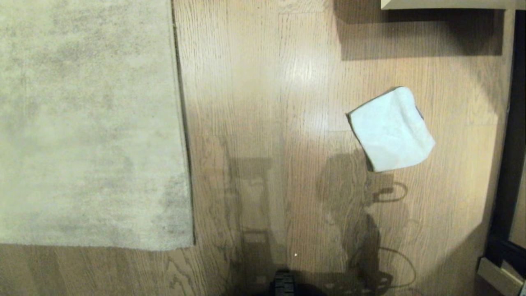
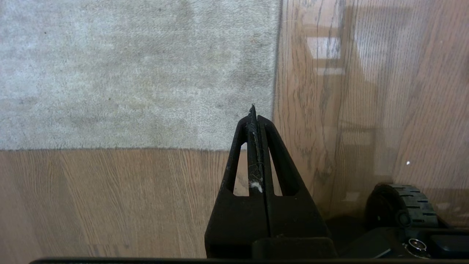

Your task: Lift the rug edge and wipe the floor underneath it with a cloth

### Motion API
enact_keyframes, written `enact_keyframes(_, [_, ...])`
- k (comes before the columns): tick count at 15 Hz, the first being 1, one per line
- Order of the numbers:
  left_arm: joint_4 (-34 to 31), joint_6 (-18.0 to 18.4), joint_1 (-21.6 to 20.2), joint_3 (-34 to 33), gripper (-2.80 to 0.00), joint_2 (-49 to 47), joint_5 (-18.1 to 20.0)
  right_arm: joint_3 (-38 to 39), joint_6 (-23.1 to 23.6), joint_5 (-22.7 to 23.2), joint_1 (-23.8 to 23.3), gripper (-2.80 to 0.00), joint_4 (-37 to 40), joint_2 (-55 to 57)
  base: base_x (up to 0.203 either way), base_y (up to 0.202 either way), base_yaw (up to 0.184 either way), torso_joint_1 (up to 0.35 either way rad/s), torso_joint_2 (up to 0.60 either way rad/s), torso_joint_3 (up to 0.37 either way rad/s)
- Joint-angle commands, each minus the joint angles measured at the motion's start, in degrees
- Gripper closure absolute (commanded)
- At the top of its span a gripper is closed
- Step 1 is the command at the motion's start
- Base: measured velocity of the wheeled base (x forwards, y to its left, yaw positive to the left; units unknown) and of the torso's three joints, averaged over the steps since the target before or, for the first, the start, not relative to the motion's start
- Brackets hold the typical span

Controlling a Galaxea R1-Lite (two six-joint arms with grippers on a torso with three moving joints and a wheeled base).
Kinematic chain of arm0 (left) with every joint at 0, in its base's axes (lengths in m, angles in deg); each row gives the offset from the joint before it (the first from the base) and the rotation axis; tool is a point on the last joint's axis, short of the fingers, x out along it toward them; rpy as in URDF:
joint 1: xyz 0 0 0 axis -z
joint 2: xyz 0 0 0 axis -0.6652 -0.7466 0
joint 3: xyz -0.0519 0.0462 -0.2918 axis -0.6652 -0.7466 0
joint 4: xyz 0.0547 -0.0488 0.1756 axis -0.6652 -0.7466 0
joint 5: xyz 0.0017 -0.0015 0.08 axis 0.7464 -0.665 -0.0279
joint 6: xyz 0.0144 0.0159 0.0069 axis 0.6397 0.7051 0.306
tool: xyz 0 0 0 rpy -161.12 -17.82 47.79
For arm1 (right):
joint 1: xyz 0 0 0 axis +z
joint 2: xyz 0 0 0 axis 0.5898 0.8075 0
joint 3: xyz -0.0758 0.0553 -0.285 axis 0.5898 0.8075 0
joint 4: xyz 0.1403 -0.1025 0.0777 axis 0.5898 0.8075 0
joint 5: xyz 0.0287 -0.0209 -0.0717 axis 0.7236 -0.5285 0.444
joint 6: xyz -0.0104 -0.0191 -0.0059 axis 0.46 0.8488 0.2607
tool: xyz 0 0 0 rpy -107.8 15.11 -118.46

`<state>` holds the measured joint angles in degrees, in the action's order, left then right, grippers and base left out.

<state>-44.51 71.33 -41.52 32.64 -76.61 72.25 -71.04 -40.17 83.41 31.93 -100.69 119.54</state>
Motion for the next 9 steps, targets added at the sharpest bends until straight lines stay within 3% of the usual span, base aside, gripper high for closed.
enact_keyframes(1, [0.00,-0.02,-0.01,0.00,0.00,0.00,0.01,0.00,-0.65,0.12,0.06,0.00,6.89,-10.18,0.000,0.000,0.000,0.000,0.00,0.000])
enact_keyframes(6, [0.00,-0.02,-0.01,0.00,0.00,0.00,0.01,-1.47,-1.94,-0.15,0.17,0.00,31.30,-30.93,0.000,0.000,0.000,0.000,0.00,0.000])
enact_keyframes(9, [0.00,-0.02,-0.01,0.00,0.00,0.00,-0.07,-2.55,-2.99,-1.27,0.26,0.00,36.31,-31.77,0.000,0.000,0.000,0.000,0.00,0.000])
